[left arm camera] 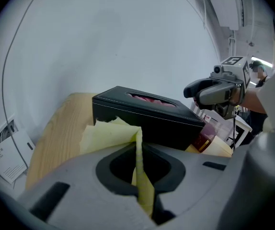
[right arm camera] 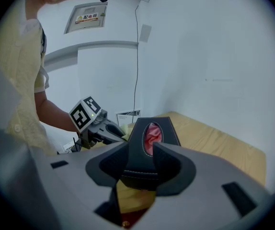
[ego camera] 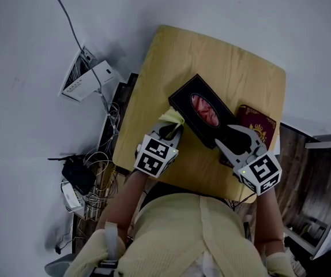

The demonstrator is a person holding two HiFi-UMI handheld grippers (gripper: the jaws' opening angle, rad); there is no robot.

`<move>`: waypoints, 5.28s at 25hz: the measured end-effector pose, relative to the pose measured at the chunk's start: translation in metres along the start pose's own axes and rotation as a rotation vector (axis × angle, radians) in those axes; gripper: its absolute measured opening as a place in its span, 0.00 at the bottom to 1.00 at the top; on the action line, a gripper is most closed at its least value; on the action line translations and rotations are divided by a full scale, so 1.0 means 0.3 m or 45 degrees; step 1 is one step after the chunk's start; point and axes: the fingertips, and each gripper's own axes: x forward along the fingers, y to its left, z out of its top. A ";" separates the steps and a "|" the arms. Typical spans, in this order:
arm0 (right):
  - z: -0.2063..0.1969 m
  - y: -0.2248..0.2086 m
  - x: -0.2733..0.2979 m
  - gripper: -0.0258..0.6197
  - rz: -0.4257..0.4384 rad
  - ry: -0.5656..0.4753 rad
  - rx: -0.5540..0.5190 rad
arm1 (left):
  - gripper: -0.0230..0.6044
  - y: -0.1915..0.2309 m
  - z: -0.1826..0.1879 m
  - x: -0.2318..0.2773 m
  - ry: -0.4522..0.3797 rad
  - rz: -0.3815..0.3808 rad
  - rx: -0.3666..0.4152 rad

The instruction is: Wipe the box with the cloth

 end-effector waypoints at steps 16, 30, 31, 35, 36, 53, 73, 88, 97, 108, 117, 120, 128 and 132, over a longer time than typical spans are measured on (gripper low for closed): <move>-0.025 0.017 -0.017 0.30 -0.021 0.001 0.029 | 0.08 -0.217 -0.013 0.012 0.031 -0.226 0.084; -0.050 0.042 -0.060 0.30 -0.046 -0.014 0.076 | 0.08 -0.376 -0.048 0.015 0.048 -0.367 0.134; -0.053 0.045 -0.064 0.30 -0.044 -0.015 0.080 | 0.08 -0.389 -0.048 0.013 0.048 -0.377 0.138; -0.062 0.049 -0.073 0.30 -0.050 -0.008 0.082 | 0.08 -0.434 -0.042 0.008 0.038 -0.406 0.146; -0.062 0.050 -0.075 0.30 -0.051 -0.007 0.082 | 0.08 -0.442 -0.040 0.005 0.037 -0.410 0.147; 0.052 0.029 -0.007 0.30 -0.041 -0.042 0.108 | 0.08 -0.318 0.060 -0.185 -0.145 -0.180 0.094; 0.083 0.039 0.287 0.37 -0.132 0.238 -0.038 | 0.08 0.093 0.087 -0.321 -0.222 0.110 -0.052; 0.017 0.035 0.345 0.37 -0.247 0.540 -0.248 | 0.08 0.218 0.116 -0.239 -0.194 0.043 -0.030; 0.013 0.076 0.345 0.36 -0.104 0.535 -0.319 | 0.08 0.244 0.084 -0.253 -0.175 0.059 -0.051; -0.022 0.187 0.312 0.36 0.155 0.520 -0.561 | 0.08 0.218 0.043 -0.286 -0.142 0.075 -0.047; -0.066 0.270 0.263 0.36 0.335 0.488 -0.769 | 0.08 0.175 0.013 -0.292 -0.129 0.104 -0.082; -0.082 0.294 0.245 0.37 0.393 0.479 -0.827 | 0.08 0.168 0.001 -0.303 -0.126 0.122 -0.089; -0.109 0.322 0.208 0.36 0.496 0.469 -0.929 | 0.08 0.147 -0.030 -0.336 -0.122 0.177 -0.123; -0.121 0.332 0.193 0.37 0.525 0.446 -0.981 | 0.08 0.133 -0.052 -0.349 -0.118 0.198 -0.140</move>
